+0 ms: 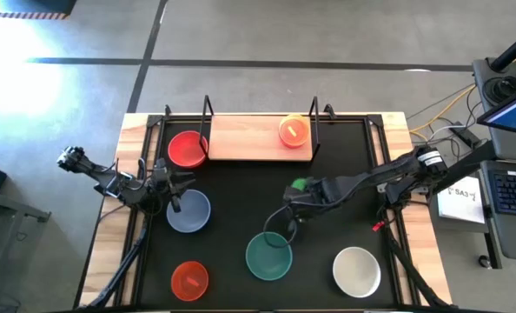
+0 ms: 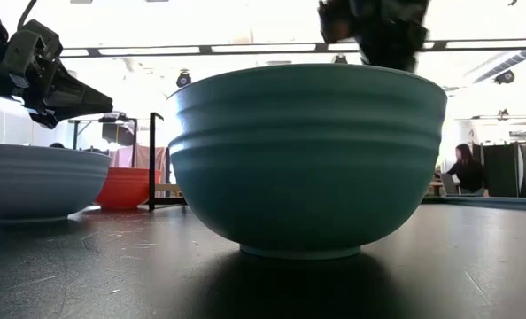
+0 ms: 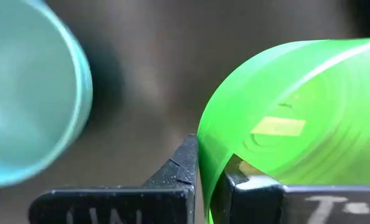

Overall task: Place and stack bowls onto a shelf
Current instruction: Stack the light green bowl on top of the light yellow bowl on the shelf

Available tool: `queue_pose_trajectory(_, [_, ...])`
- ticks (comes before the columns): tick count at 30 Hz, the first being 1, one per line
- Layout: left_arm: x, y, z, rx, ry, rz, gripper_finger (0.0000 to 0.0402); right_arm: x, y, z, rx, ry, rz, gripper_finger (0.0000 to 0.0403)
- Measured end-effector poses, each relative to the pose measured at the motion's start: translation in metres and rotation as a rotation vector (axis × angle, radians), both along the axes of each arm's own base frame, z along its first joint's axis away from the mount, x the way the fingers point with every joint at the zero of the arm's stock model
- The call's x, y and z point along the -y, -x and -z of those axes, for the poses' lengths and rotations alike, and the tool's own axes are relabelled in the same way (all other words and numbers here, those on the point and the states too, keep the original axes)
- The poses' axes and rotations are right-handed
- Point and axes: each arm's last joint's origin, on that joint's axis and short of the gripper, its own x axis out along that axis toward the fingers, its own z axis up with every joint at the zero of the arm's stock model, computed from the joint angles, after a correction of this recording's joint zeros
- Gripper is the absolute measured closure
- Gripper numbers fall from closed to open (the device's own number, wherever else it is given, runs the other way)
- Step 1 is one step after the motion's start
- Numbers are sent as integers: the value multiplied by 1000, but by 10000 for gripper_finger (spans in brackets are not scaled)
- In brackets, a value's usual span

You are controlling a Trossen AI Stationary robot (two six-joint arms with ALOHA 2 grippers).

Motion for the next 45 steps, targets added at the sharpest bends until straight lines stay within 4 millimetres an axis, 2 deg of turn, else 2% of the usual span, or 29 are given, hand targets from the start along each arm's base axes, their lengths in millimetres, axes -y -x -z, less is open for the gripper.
queue_pose_trajectory(7, [0, 0, 0, 0, 0, 0, 297, 20, -14, -35, 141, 253, 20, 394])
queue_pose_trajectory(13, [0, 0, 0, 0, 0, 0, 297, 56, -24, -41, 181, 353, 37, 394])
queue_pose_trajectory(20, [0, 0, 0, 0, 0, 0, 297, 107, -26, -38, 155, 395, 122, 394])
queue_pose_trajectory(32, [0, 0, 0, 0, 0, 0, 297, 163, -20, -31, 127, 461, 170, 394])
queue_pose_trajectory(38, [0, 0, 0, 0, 0, 0, 297, 181, -11, -16, 67, 461, 202, 394])
queue_pose_trajectory(45, [0, 0, 0, 0, 0, 0, 297, 188, -9, 0, 70, 483, 175, 394])
